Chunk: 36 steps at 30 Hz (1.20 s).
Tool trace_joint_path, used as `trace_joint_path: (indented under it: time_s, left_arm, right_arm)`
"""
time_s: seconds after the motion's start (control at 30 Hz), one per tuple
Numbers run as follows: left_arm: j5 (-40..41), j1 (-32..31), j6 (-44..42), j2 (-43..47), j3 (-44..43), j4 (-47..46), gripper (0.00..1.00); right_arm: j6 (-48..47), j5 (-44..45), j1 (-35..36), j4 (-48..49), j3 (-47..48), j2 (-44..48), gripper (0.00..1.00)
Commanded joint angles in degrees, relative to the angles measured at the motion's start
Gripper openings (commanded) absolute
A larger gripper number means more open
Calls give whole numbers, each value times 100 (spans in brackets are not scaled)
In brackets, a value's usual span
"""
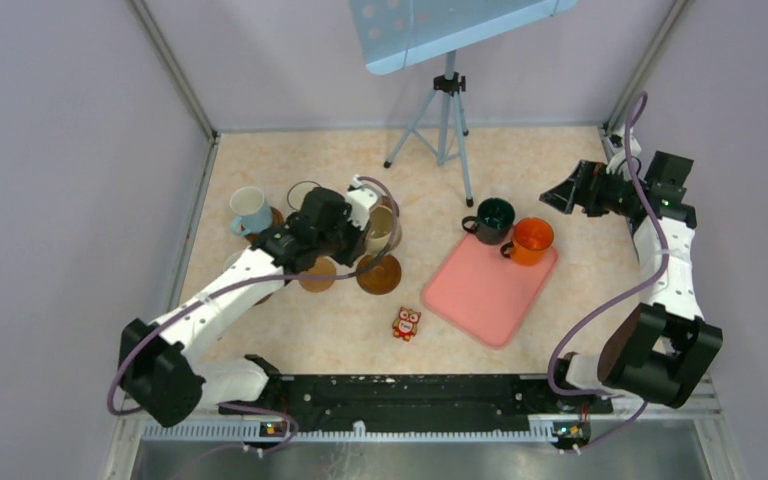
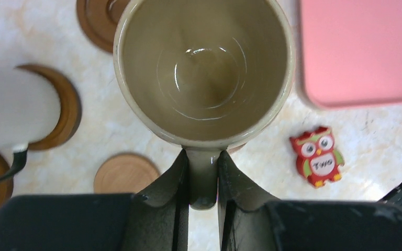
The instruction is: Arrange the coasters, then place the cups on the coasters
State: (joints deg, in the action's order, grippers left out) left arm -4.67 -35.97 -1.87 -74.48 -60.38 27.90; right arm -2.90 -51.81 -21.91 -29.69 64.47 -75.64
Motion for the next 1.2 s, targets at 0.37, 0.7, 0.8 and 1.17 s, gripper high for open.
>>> trace_joint_path:
  time_s: [0.37, 0.7, 0.8, 1.17]
  left_arm:
    - [-1218, 2328, -1485, 2077, 1447, 447, 0]
    - [-1742, 3297, -2338, 2000, 1669, 549, 0]
    - [-1911, 3378, -2518, 1860, 1694, 575, 0]
    - [-1977, 3411, -2752, 1473, 1799, 506, 0]
  right_arm:
    - [-36, -241, -58, 125, -31, 10, 98]
    - [-36, -249, -59, 118, -55, 14, 98]
    - [-36, -242, -59, 116, -64, 12, 98]
    - [-36, -208, -58, 119, -52, -21, 98]
